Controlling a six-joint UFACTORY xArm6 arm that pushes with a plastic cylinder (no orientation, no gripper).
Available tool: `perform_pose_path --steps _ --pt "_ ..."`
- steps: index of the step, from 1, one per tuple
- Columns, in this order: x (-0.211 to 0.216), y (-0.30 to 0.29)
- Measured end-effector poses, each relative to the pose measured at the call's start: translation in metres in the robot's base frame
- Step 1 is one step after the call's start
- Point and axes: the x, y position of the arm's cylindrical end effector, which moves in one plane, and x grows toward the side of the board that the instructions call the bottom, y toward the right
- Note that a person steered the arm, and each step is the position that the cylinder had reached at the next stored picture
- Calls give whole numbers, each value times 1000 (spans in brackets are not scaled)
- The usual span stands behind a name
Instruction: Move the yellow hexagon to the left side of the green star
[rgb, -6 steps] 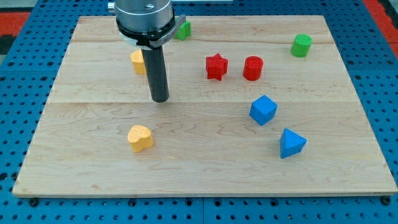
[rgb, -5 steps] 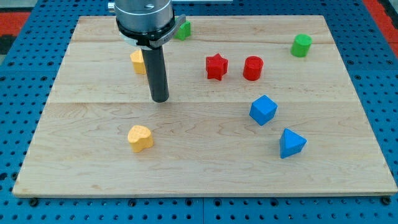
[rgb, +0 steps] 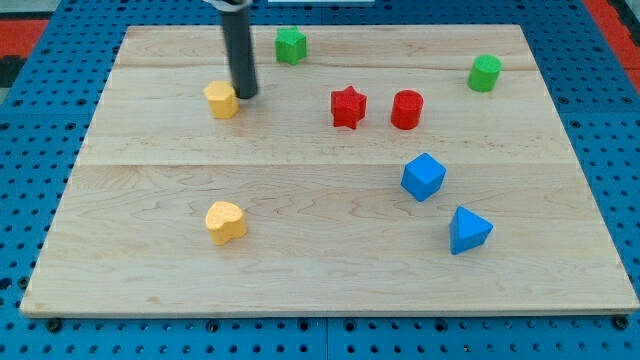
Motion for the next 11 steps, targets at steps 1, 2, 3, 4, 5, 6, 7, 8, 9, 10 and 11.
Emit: perform_pose_path --steps 1,2,3,4,5,6,7,8,9,10,11 --pt "47 20" --pt "52 5" --pt "-2 -71" --pt "-44 -90" --pt "-10 -67" --pt "5 -109" --pt "-35 -133" --pt "-59 -111" --pt "-56 -97" --pt "-18 -116" --pt "-30 -186"
